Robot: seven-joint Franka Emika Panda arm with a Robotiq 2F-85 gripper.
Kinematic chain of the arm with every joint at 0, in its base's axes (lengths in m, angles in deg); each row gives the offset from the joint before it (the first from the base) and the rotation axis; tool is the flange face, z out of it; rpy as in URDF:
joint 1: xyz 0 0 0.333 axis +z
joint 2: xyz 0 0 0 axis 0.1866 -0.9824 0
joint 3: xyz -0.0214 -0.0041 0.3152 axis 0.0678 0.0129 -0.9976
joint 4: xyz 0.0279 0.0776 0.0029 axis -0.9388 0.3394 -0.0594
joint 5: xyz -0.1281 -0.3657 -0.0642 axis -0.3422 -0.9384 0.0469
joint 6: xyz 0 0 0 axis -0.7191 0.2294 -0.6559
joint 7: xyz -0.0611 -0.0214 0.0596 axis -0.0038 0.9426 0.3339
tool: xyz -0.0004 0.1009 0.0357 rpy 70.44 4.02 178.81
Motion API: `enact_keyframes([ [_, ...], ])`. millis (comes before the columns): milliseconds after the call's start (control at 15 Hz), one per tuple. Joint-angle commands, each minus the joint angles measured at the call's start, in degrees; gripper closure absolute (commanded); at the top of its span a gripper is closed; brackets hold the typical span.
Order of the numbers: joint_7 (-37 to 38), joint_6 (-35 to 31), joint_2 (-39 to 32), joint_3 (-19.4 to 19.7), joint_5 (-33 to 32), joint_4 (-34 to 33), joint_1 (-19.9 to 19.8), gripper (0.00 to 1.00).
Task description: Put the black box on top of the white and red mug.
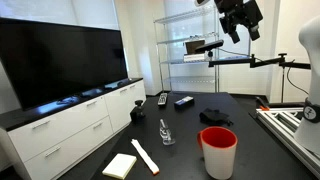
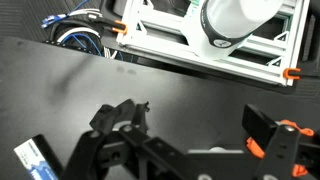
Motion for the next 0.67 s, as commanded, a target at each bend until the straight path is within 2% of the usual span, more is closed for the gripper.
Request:
enact_keyframes([
  [0,0.65,0.13,0.28,0.91,-0.38,-1.25,1.23,0.00],
  [600,0.69,0.16,1.23,0.94,-0.42,-2.26,1.29,0.00],
])
